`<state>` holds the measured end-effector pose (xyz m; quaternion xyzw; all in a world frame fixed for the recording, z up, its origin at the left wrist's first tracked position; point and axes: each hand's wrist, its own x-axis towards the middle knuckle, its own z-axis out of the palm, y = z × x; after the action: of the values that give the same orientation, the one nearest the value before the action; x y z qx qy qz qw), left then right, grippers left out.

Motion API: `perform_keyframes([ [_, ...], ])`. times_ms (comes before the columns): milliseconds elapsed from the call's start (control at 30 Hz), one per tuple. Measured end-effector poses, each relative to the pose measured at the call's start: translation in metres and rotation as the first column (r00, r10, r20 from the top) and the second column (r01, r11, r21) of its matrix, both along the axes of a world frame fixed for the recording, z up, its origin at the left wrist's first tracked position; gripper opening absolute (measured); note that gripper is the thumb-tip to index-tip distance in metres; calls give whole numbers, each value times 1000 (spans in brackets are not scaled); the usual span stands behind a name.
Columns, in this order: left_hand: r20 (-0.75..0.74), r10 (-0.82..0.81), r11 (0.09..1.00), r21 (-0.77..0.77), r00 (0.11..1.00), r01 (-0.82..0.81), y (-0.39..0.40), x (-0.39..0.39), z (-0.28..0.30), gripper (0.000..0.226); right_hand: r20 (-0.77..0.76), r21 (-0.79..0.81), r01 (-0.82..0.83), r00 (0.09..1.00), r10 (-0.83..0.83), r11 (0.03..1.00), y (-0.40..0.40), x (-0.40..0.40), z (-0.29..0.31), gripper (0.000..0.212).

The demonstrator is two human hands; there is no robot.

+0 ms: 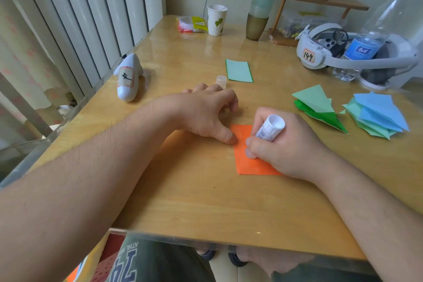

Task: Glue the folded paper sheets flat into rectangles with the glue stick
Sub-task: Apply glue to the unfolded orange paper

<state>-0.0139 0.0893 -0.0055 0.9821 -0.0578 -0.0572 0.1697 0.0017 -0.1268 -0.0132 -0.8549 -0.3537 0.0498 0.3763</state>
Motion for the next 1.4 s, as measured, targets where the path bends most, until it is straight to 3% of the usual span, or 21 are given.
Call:
perform_keyframes([
  [233,-4,5,1000,-19,1000,-5,0,-1,1,61,-155,-1,-162,975,160,987,-9,-7,3,21],
  [367,-14,4,1000,-28,1000,-5,1,0,0,60,-219,328,-120,955,199,937,-11,3,5,31],
  [433,-16,5,1000,-25,1000,-5,1,0,0,59,-219,400,-81,959,181,913,-11,7,5,32],
  [667,-31,-2,1000,19,1000,3,-2,-2,3,60,-128,151,-105,984,125,983,-3,-7,4,14],
  [833,-97,-6,998,59,995,12,-7,-8,8,79,-125,20,-165,978,166,986,-1,-12,3,17],
  [967,-80,-9,997,79,997,15,-9,-9,8,80,-118,-53,-160,981,153,986,-5,-10,8,23],
  [1167,-67,-18,997,74,998,23,-8,-8,6,77,-89,-66,-131,988,125,989,-19,2,11,16],
  [1400,-77,-13,995,94,997,20,-9,-7,7,79,-117,167,-138,980,158,976,-11,-2,11,12],
])
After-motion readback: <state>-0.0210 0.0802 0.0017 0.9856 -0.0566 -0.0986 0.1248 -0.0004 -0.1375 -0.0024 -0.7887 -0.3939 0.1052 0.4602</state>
